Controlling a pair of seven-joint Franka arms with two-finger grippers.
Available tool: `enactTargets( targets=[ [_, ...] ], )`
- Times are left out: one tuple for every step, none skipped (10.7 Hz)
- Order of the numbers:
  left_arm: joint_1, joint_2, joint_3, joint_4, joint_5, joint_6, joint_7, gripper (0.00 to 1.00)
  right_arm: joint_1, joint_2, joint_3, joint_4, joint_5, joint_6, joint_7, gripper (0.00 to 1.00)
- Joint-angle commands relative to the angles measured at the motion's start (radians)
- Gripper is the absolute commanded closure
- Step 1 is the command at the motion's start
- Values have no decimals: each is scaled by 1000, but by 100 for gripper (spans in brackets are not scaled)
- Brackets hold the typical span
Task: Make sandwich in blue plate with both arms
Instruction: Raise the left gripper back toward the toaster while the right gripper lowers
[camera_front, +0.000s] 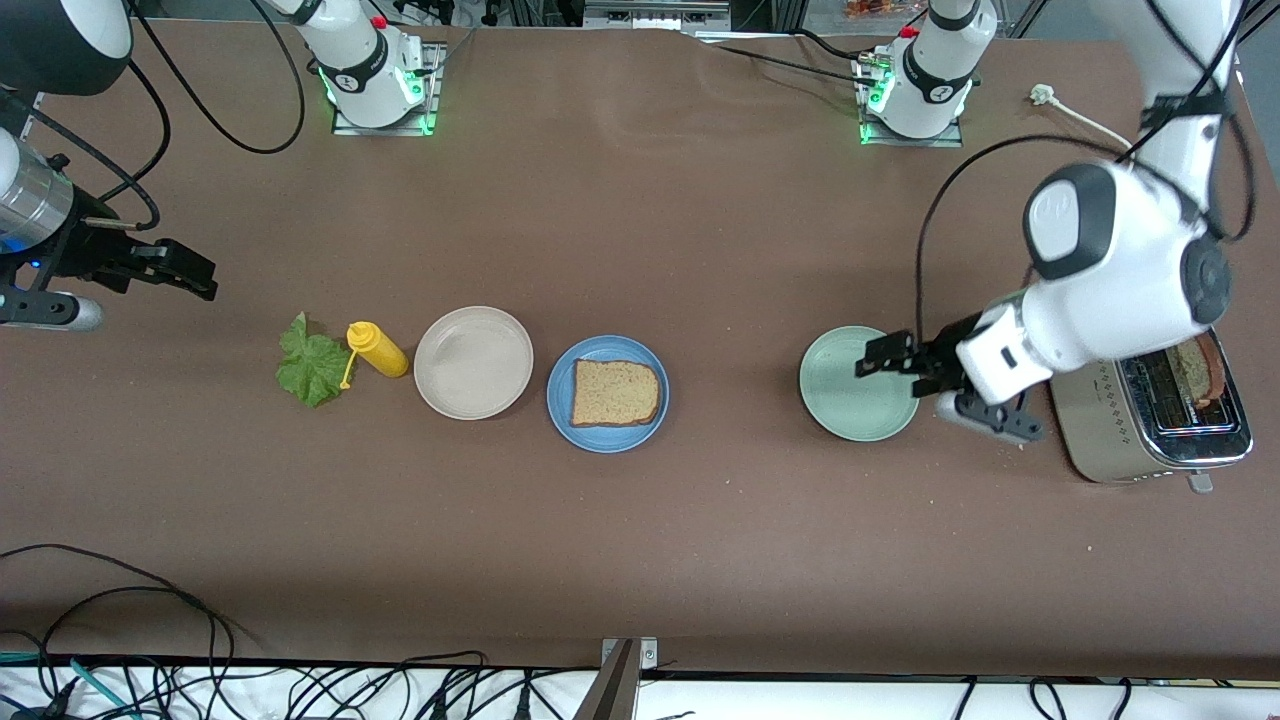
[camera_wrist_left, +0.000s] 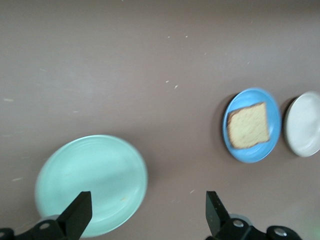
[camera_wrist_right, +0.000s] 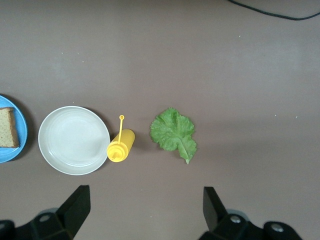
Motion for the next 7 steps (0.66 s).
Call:
enactTargets(
  targets=[
    [41,-202,-17,-69,236,-126,16,0,7,18,6,20,2,-20,-25,0],
    [61,-233,-17,-69,279,-155,16,0,-4,71,0,3,13,-43,-34,0],
    [81,-268,-16,-66,301,-200,15,0,-28,81,-3,-2,13,-40,-109,0],
    [84,-302,-14,-63,342,-243,15,0,-34,105,-3,-8,10,-45,-219,0],
    [84,-331,-14,-65,393,-270,16,0,-54,115,-11,-26,7,-40,-250,0],
    [87,-339,-8,-62,407,-310,16,0,-94,148,-17,-30,7,-30,-264,0],
    [102,-353,-1,-60,422,-348,16,0,-119,177,-17,-33,7,-27,-267,0]
  ],
)
